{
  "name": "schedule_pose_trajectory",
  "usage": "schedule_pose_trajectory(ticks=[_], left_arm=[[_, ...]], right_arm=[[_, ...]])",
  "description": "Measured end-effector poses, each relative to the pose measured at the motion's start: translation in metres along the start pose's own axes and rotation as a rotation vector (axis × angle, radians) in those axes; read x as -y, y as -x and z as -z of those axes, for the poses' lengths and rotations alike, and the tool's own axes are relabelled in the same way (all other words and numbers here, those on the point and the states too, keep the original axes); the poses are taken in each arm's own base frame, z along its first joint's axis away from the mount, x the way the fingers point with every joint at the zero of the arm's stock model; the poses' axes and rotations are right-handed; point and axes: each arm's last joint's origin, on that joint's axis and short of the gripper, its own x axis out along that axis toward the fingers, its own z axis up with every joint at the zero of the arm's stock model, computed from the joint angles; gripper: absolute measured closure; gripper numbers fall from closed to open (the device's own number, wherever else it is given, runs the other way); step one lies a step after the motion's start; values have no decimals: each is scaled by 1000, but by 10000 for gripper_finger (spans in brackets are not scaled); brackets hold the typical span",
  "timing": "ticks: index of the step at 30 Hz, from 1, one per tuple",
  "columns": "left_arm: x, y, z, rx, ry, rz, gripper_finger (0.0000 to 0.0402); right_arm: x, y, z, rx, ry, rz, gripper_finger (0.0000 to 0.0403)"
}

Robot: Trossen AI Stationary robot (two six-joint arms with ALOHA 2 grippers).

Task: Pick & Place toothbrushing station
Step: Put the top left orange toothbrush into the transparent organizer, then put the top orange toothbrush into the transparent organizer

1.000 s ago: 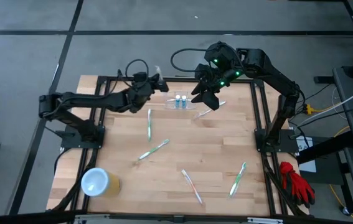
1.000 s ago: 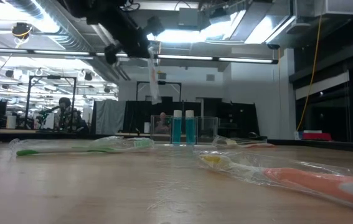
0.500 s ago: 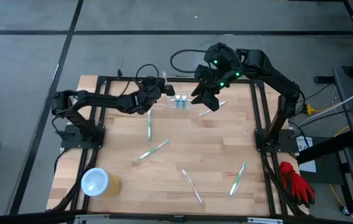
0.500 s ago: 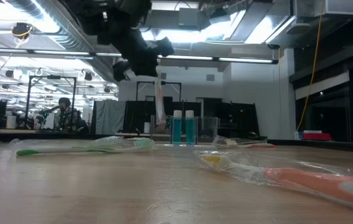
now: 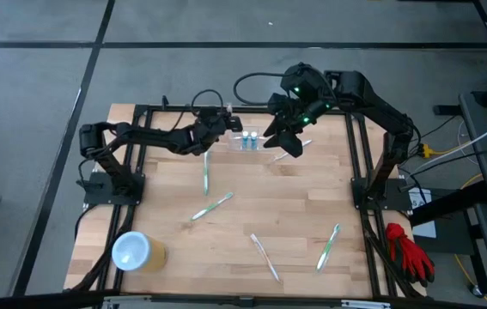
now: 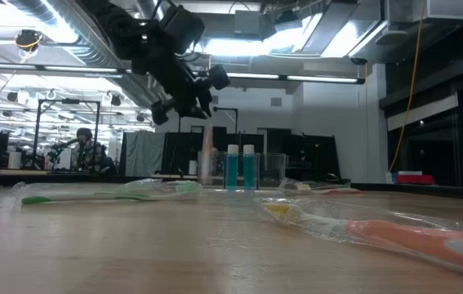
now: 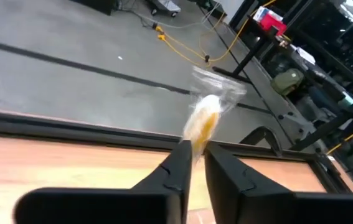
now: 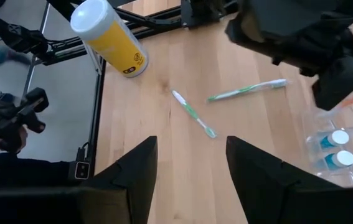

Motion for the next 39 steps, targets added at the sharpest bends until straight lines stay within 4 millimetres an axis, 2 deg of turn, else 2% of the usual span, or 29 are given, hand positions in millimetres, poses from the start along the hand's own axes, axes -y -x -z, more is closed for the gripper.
schedule_pose_trajectory(ticks=[7,11,16,18,22,26,30,34,39], left_arm=[[-2,-3,-2,-39,74,22,284],[8,4,-9,-2,84,88,247],[26,29,-32,117,-65,204,225],[31,42,-46,172,-111,230,225],[30,72,-82,254,-241,241,229],[20,108,-113,271,-337,256,230],[5,145,-130,237,-413,296,232],[-2,173,-131,175,-498,394,236],[3,193,-118,142,-527,456,240]], right_arm=[[-5,-2,1,-6,11,-11,209],[-5,-2,4,-43,10,-1,209],[0,0,17,-164,37,130,209],[3,-2,18,-180,67,208,209],[8,2,30,-222,96,255,209],[26,-15,58,-365,86,293,209],[53,-41,107,-530,64,288,209],[88,-75,155,-558,43,298,209],[125,-102,195,-470,15,313,209]])
